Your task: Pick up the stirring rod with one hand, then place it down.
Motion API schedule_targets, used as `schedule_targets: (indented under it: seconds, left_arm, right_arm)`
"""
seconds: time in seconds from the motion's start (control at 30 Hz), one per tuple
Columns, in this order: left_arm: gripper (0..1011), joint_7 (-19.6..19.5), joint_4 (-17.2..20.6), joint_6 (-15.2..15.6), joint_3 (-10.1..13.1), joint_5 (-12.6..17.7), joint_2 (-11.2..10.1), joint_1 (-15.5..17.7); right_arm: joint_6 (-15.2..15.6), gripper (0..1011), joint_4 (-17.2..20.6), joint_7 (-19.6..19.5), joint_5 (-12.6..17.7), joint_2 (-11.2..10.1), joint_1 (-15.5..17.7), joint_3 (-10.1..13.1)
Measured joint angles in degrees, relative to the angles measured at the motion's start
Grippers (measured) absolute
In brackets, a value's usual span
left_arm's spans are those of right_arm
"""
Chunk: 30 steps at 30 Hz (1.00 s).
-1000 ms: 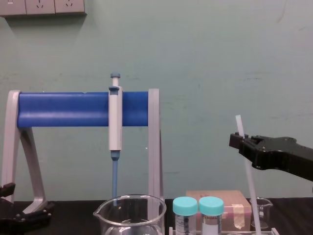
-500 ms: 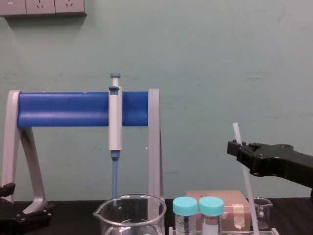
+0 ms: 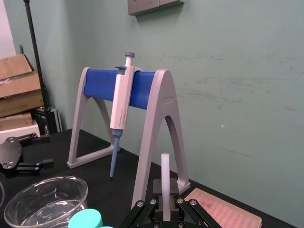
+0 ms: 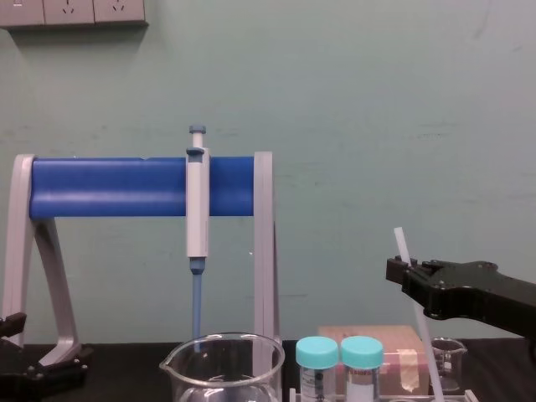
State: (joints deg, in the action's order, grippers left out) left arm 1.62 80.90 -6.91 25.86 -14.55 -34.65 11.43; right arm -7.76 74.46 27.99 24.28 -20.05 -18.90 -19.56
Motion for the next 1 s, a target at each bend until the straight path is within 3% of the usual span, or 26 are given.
schedule_targets:
  seconds: [1.0]
  left_arm:
    - [1000, 0.0, 0.0, 0.0, 0.0, 0.0, 0.0, 0.0]
  right_arm:
    - [2.2, 73, -1.8, -1.3, -1.8, 0.7, -0.2, -0.6]
